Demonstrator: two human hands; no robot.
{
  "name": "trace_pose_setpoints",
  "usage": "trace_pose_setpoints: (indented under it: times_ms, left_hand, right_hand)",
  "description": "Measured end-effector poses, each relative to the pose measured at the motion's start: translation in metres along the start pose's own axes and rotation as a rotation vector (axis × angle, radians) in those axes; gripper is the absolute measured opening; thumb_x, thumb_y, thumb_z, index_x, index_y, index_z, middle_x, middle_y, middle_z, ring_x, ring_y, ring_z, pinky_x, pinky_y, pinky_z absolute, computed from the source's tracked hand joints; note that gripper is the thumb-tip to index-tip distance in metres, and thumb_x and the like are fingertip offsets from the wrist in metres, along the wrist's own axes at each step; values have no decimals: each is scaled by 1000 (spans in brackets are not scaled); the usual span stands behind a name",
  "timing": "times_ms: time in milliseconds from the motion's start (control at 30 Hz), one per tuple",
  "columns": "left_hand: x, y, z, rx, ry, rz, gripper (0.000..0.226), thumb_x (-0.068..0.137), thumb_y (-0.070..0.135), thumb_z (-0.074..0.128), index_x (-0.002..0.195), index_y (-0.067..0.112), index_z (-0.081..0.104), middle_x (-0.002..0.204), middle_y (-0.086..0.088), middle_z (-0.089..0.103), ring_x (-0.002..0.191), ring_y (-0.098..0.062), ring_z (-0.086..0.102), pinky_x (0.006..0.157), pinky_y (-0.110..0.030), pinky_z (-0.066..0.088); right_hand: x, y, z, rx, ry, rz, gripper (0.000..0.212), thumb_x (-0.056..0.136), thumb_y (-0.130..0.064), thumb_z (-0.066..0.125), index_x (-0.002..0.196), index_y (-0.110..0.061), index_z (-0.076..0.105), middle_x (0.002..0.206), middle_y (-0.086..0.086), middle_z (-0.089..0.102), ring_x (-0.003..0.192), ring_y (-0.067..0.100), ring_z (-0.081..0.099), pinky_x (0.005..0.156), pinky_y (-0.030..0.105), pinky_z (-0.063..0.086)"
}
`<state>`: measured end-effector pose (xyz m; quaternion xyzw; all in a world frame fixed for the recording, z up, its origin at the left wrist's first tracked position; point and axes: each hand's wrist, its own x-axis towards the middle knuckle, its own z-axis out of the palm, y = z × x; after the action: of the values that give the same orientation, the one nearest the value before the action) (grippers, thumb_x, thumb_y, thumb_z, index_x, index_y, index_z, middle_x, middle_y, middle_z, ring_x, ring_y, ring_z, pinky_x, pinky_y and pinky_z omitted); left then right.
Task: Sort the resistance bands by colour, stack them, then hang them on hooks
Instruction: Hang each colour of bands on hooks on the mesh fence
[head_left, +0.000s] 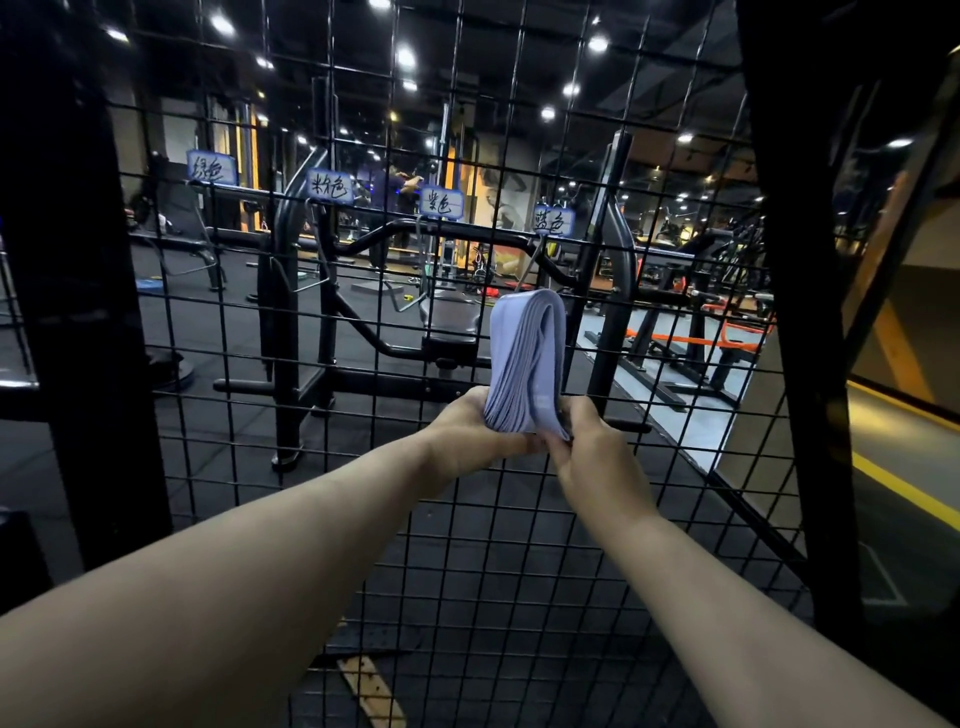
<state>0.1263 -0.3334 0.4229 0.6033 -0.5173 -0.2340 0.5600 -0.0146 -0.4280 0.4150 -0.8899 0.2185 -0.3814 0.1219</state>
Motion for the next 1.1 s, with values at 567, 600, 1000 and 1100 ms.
trace_pose_setpoints:
  times_ms: [567,600,1000,1100]
  left_hand:
    - [-3,3,12,635,458,-107,54,74,46,62,123,26,51,119,2,43,119,-22,42,102,-39,37]
    - [-3,6,13,687,463,-94,55,76,44,61,127,26,51,120,2,41,122,-23,40,103,-38,33]
    - [9,54,18,584,578,65,88,86,42,54,156,29,3,161,0,9,147,-23,13,117,-48,17]
    - [13,62,14,587,506,130,79,83,41,46,154,39,10,159,6,12,145,-21,21,113,-48,19]
  right_hand:
    - [32,-12,3,216,64,210,36,97,-43,52,127,-24,47,119,-1,51,98,21,58,80,40,53]
    - [34,-12,1,194,57,199,31,98,-41,51,122,-22,50,116,-1,51,94,20,57,78,38,51]
    - [34,-24,-8,-260,79,-83,26,91,-15,63,109,-2,48,118,15,52,94,37,61,63,30,31]
    - [34,-21,-7,-311,74,-87,30,86,-8,67,110,-3,49,119,14,52,94,37,62,64,30,32]
